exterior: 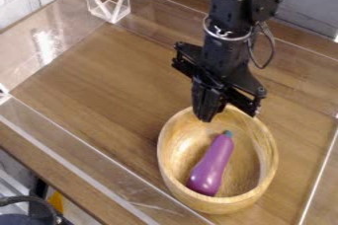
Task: Put the purple eggplant in the brown bowl
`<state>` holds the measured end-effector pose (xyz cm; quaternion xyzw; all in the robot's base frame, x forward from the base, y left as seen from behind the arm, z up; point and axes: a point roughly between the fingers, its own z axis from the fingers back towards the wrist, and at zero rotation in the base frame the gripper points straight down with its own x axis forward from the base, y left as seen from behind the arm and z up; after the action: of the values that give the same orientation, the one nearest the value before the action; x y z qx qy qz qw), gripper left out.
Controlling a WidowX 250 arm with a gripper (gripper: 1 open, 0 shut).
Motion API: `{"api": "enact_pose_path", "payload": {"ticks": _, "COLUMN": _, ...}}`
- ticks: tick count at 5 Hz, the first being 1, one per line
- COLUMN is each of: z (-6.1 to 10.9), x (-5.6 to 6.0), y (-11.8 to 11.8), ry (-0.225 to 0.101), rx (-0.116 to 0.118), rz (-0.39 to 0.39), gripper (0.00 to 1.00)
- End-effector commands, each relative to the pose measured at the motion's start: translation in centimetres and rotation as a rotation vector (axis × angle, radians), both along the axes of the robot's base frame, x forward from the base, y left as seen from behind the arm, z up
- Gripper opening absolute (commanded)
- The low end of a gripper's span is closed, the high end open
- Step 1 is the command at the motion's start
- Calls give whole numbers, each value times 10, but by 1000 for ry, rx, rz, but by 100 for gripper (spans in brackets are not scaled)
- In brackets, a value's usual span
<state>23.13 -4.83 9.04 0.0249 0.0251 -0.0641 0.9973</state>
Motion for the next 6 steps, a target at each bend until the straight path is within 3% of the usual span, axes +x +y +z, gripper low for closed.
{"api": "enact_pose_path", "payload": {"ticks": 1, "z": 9, "x": 3, "y": 0, "ry": -38, "rx": -1, "rz": -1, "gripper": 0}}
{"api": "enact_pose_path", "payload": {"ticks": 6, "z": 5, "x": 5, "y": 7, "ry": -23, "rx": 2, "rz": 21, "gripper": 0}}
